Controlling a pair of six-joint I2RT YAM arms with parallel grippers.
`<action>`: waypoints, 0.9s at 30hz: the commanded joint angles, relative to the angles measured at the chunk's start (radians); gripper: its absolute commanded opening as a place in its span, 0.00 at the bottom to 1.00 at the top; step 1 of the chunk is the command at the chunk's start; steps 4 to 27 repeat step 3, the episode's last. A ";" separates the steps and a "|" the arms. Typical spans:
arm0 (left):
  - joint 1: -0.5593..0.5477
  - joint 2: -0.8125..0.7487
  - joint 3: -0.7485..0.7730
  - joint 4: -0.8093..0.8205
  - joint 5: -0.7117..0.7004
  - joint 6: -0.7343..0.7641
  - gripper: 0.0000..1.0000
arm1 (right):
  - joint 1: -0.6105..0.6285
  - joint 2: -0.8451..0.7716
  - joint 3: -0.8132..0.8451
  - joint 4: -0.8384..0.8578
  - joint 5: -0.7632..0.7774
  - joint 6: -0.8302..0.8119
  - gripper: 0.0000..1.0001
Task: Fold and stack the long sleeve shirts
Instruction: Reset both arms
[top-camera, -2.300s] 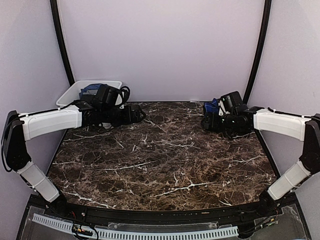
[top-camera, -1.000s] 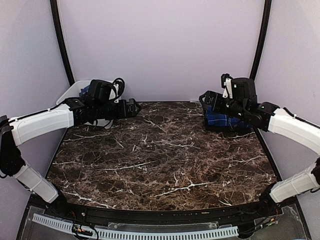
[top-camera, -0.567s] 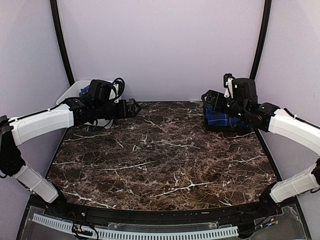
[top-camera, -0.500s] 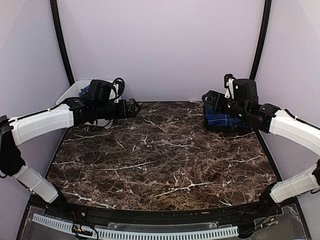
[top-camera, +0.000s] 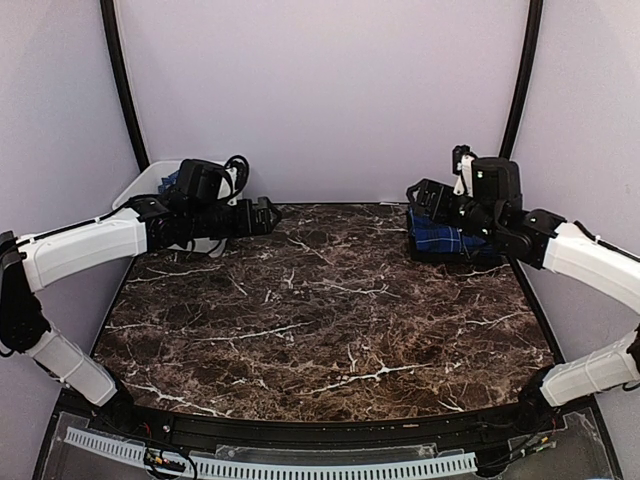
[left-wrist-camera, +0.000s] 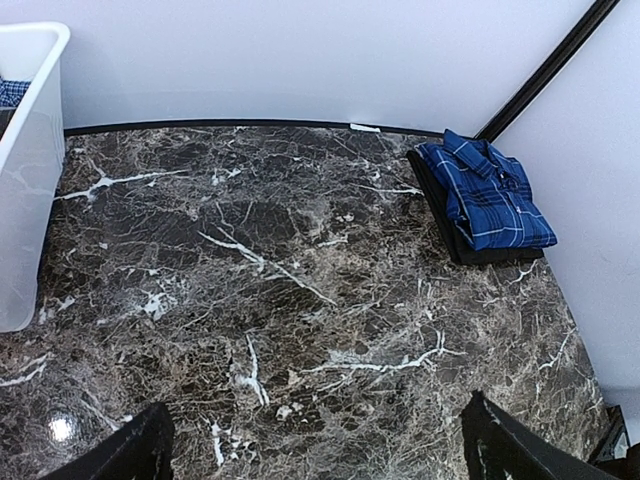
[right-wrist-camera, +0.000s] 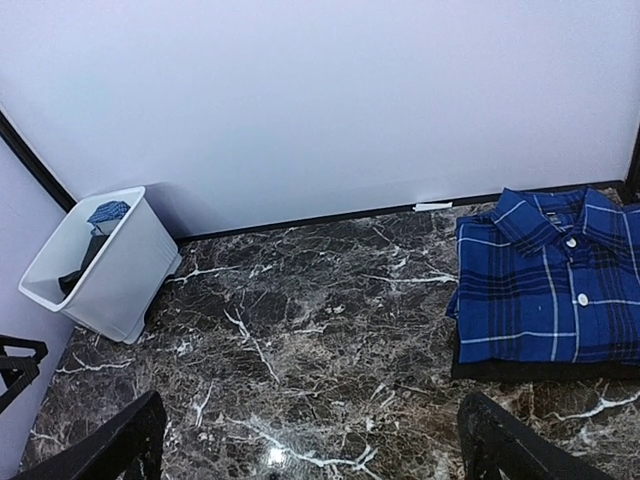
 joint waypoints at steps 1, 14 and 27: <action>0.008 -0.052 -0.016 0.016 -0.016 0.018 0.99 | -0.003 -0.014 -0.011 0.035 0.006 -0.011 0.98; 0.008 -0.052 -0.016 0.014 -0.017 0.018 0.99 | -0.004 -0.012 -0.010 0.032 0.004 -0.010 0.99; 0.008 -0.052 -0.016 0.014 -0.017 0.018 0.99 | -0.004 -0.012 -0.010 0.032 0.004 -0.010 0.99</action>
